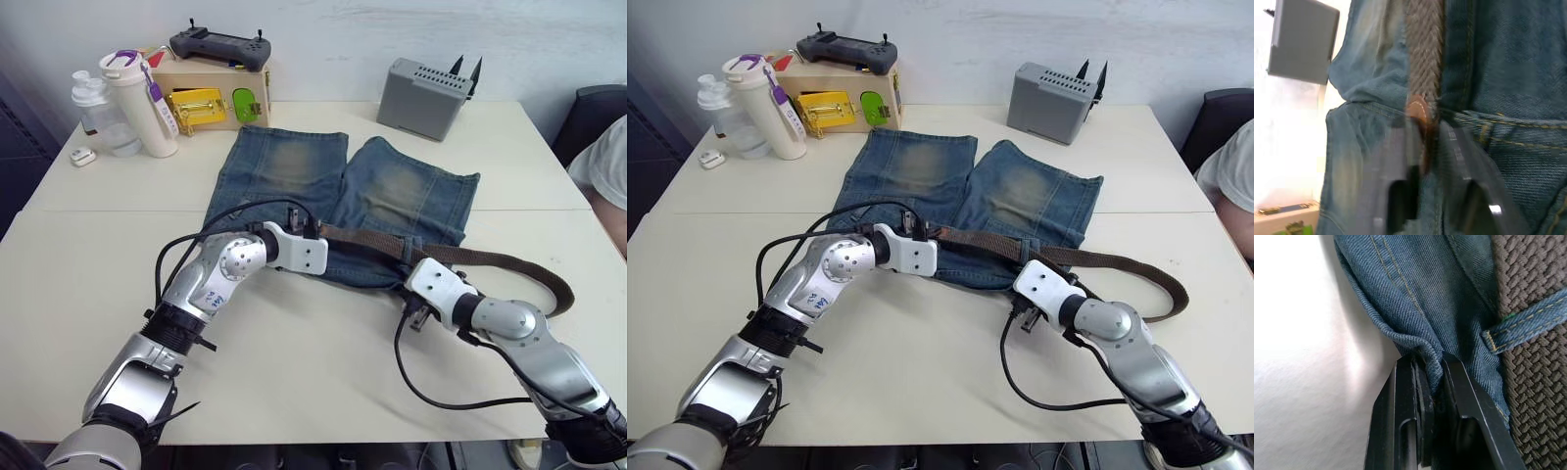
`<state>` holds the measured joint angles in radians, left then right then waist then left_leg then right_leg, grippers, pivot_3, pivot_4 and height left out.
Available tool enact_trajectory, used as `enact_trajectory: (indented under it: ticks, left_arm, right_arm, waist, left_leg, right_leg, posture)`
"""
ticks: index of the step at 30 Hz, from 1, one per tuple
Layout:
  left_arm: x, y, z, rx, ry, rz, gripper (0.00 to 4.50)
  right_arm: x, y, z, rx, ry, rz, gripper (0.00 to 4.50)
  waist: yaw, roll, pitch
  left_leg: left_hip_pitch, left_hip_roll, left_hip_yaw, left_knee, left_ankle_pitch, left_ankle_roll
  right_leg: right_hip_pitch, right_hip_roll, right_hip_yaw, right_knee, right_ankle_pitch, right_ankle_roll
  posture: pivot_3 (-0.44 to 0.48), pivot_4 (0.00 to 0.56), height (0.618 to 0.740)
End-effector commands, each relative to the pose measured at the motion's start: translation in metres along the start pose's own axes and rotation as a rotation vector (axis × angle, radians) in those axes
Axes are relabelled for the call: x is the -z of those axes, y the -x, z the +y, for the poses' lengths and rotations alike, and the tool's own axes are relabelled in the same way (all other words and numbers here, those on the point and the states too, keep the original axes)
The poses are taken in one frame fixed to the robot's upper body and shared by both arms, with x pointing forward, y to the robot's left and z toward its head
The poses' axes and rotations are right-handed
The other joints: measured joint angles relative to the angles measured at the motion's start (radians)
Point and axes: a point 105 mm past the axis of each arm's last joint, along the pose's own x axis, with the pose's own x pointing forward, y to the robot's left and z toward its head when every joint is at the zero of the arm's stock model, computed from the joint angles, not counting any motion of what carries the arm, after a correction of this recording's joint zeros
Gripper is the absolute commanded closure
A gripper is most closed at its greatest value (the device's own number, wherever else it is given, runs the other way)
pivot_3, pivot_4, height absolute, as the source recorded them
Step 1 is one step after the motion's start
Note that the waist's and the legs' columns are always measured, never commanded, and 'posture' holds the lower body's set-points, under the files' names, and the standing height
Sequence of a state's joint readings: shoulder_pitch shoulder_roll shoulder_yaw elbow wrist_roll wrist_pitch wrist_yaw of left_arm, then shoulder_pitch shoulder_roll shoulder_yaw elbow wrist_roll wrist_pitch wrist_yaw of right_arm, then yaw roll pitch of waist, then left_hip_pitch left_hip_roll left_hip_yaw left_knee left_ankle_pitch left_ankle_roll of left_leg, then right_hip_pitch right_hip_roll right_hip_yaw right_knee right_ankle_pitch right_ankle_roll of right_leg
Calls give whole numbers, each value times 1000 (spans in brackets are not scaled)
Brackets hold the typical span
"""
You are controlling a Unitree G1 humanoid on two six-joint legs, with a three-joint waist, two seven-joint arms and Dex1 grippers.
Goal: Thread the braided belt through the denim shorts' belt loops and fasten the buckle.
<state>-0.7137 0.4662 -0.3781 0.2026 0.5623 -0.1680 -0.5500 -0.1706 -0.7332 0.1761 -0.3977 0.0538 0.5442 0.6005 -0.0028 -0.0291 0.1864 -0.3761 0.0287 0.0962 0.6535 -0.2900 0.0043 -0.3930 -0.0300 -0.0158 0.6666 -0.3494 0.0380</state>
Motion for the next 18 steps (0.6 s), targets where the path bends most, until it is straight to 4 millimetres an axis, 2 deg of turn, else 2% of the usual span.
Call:
enact_trajectory:
  ticks: [1, 2, 3, 6, 10, 18]
  left_arm:
    - [-16, 15, 25, 12, 241, -145, 2065]
    - [-15, 22, 27, 32, 321, -169, 1422]
    - [-14, 27, 27, 58, 358, -183, 1243]
    - [-12, 36, 26, 76, 373, -199, 1243]
    - [-12, 43, 25, 86, 461, -235, 1243]
    - [-24, 44, 19, 107, 566, -293, 1243]
  right_arm:
    - [6, 20, -20, 5, 119, 17, 4500]
    - [12, 27, -22, -20, 171, 44, 4500]
    - [17, 34, -27, -37, 216, 69, 4500]
    - [24, 47, -38, -61, 281, 95, 4500]
    - [37, 66, -66, -90, 416, 145, 4500]
    - [66, 77, -97, -143, 600, 202, 4500]
  waist:
    - [0, 0, 0]
    - [0, 0, 0]
    - [0, 0, 0]
    - [1, 0, 0]
    - [1, 0, 0]
    - [-1, 1, 0]
  left_leg:
    - [0, 0, 0, 0, 0, 0]
    - [0, 0, 0, 0, 0, 0]
    - [0, 0, 0, 0, 0, 0]
    - [0, 0, 0, 0, 0, 0]
    - [0, 0, 0, 0, 0, 0]
    - [0, 0, 0, 2, 0, 0]
  right_leg:
    - [0, 0, 0, 0, 0, 0]
    - [0, 0, 0, 0, 0, 0]
    - [0, 0, 0, 0, 0, 0]
    - [0, 0, 0, 0, 0, 0]
    - [1, 0, -1, -2, 0, 0]
    - [1, 1, 0, -1, 0, 0]
  posture:
    - [0, 150, 736]
    - [0, 150, 736]
    - [0, 150, 736]
    - [0, 150, 736]
    - [0, 150, 736]
    - [0, 150, 736]
